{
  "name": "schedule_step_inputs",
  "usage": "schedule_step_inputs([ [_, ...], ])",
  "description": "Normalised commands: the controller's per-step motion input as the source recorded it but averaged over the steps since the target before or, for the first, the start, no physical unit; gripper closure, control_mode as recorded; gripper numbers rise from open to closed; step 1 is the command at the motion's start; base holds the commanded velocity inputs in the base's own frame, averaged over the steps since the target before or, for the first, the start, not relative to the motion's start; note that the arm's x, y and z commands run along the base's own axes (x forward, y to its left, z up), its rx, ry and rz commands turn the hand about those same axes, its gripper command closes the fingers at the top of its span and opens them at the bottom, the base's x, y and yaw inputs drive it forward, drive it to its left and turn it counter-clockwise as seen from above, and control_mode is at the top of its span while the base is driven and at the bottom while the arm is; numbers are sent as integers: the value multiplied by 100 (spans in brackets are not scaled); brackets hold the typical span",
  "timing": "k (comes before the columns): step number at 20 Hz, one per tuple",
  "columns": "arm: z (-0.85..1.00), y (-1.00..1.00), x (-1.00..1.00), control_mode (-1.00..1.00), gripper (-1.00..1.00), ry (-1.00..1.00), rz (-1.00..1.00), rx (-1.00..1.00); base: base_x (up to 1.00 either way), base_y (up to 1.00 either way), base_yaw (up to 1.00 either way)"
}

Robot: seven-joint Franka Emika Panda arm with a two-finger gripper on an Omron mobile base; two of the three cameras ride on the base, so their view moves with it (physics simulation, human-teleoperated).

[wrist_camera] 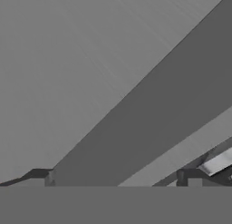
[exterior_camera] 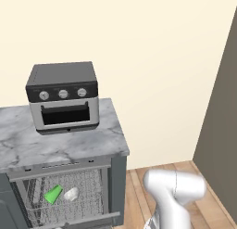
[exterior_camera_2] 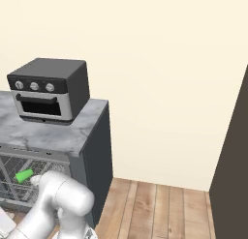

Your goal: Pick up the cup and bowl from the counter, place them in the dishwasher, and close the dishwasher door.

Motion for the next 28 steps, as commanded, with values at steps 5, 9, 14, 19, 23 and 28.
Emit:
schedule_step_inputs([
  [5, -34, 0, 100, -100, -100, 0, 0, -44, 0, 0, 0],
  [9, -32, 0, 100, -100, -100, 0, 0, -43, 0, 0, 0],
  [14, -33, 0, 99, -100, -100, 0, 0, -43, 0, 0, 0],
  [19, -35, 0, 80, -100, -100, -2, 0, -44, 0, 0, 0],
  [23, -33, 0, 70, -100, -100, -3, 0, -44, 0, 0, 0],
  [28, -36, 0, 61, -100, -100, -3, 0, -43, 0, 0, 0],
])
